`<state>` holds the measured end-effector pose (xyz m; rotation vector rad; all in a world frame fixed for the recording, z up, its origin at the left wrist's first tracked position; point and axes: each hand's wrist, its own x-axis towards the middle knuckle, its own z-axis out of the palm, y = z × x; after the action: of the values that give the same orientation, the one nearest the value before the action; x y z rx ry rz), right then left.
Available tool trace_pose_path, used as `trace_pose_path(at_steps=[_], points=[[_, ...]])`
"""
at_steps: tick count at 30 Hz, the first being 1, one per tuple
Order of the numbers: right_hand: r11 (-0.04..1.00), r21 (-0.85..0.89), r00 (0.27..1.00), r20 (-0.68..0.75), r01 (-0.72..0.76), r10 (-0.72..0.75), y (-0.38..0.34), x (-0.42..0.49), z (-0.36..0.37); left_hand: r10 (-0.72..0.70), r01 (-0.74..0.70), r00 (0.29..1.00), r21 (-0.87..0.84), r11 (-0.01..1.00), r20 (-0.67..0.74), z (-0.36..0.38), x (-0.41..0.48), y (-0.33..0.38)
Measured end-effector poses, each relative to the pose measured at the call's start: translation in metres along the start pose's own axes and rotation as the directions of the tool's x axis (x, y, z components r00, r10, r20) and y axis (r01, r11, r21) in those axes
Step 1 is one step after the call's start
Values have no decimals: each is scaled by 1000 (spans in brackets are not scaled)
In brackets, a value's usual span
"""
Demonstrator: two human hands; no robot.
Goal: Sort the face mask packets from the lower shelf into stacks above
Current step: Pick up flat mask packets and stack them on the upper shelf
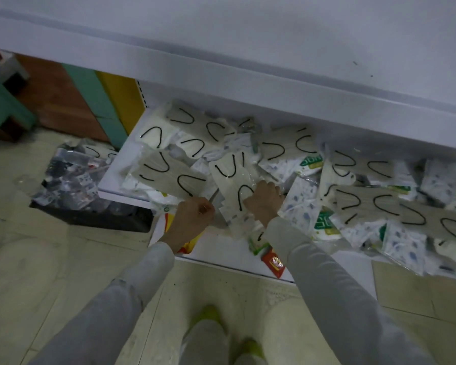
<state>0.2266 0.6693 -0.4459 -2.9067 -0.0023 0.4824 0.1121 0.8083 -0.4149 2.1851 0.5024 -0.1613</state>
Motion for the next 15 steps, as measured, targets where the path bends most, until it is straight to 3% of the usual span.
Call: trace_pose_path(at_steps=[4,9,15], points=[[982,174,997,-34,72,-67,8,-2,-9,-4,5,999,-21,1000,33,4,1,-3],[905,423,996,-94,46,-7,25,-4,-24,-61,64,998,-141,988,26,9,4,-5],[643,762,992,-125,79,26,56,-9,-49,-213,209,976,-451,868,42,24,11,2]])
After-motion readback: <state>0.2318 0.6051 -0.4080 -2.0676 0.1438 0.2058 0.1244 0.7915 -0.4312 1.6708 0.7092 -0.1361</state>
